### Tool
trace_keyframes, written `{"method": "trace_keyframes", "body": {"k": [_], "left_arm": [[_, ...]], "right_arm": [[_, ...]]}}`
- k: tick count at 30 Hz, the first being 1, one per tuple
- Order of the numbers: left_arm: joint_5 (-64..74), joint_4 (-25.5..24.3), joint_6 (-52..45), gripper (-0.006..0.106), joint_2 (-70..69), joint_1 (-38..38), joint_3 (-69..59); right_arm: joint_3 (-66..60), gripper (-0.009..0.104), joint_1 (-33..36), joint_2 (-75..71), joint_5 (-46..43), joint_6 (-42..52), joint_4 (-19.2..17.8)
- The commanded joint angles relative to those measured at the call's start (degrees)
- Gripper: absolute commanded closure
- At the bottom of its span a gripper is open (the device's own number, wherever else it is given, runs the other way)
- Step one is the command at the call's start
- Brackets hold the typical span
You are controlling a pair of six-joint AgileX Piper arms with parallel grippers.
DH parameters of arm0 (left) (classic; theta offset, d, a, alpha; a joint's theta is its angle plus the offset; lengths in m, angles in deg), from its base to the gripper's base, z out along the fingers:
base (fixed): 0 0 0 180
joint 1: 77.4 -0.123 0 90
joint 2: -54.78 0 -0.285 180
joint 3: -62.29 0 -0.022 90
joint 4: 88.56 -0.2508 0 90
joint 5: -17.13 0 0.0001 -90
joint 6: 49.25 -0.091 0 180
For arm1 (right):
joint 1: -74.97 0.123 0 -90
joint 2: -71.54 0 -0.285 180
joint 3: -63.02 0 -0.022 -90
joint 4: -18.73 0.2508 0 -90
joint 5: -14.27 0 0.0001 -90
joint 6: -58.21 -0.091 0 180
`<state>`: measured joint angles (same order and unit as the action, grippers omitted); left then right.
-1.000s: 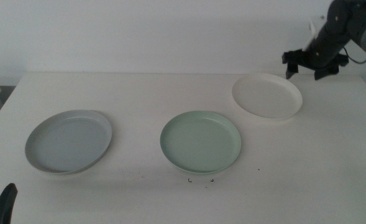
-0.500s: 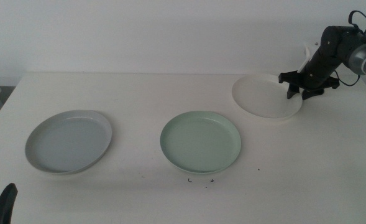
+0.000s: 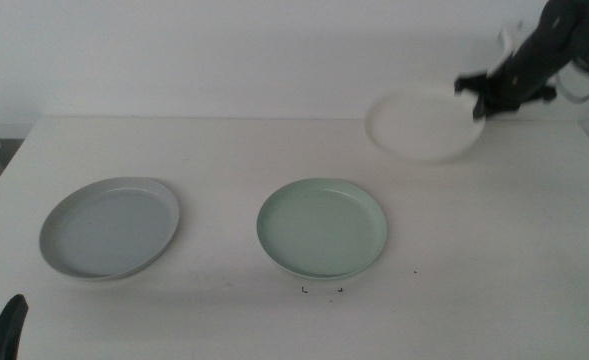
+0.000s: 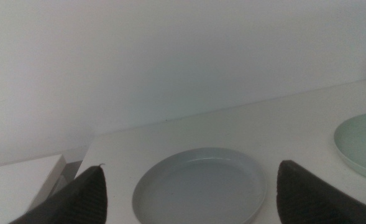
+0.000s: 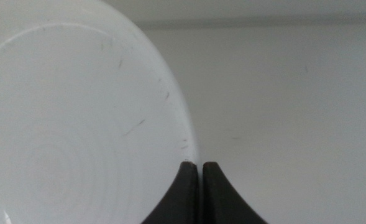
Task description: Stack the three bowls on top of each other.
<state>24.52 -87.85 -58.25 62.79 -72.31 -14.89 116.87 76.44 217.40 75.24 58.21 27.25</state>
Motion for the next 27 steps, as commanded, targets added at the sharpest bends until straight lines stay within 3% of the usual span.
{"method": "trace_keyframes", "body": {"k": [1,5,14,20,27], "left_arm": [[-0.79,0.09,0.25,0.007,-0.22,0.06,-0.04],[-0.79,0.09,0.25,0.007,-0.22,0.06,-0.04],[-0.79,0.09,0.25,0.007,-0.22,0.06,-0.04],[-0.79,0.09,0.25,0.007,-0.22,0.06,-0.04],[-0.79,0.09,0.25,0.007,-0.22,0.06,-0.04]], "right_arm": [[-2.25,0.097,0.51,-6.19,0.73,2.00,2.20],[-12.91,0.097,2.83,-15.37,-1.58,3.38,6.92],[-42.56,0.097,14.74,-30.43,-19.12,1.76,7.04],[-51.51,0.097,19.65,-30.36,-27.03,-0.59,7.45],[-54.92,0.097,20.15,-29.66,-31.87,-0.69,8.36]]}}
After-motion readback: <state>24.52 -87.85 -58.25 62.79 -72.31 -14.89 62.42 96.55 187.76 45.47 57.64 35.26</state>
